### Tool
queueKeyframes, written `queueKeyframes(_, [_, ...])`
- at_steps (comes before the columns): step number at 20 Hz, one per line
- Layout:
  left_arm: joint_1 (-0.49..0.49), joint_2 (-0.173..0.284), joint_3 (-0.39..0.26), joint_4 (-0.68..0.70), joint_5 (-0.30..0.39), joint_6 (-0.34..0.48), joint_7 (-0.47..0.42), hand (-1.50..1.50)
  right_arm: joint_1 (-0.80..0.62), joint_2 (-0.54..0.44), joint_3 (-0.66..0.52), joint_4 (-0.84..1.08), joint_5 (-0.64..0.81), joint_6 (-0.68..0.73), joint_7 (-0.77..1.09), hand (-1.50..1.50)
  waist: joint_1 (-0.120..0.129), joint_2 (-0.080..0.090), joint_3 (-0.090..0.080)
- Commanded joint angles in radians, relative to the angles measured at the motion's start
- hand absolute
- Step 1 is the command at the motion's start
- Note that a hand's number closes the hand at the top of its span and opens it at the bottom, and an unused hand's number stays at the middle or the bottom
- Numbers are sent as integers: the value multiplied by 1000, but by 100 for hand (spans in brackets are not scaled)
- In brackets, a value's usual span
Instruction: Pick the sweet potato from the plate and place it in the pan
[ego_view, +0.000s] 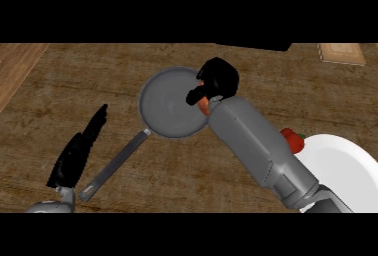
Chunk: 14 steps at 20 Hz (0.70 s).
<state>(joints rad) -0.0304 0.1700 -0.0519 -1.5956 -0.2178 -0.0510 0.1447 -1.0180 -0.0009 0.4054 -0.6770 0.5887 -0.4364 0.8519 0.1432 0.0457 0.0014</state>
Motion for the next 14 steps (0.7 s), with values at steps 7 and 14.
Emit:
queueKeyframes(7, [-27, -9, -14, 16, -13, 1, 0, 0, 7, 1, -88, 31, -303, -258, -204, -150, 35, 5, 2])
queueKeyframes(14, [-44, 9, 21, 30, 12, -14, 10, 0, 11, 1, -114, 44, -342, -577, -358, -150, 3, -5, 1])
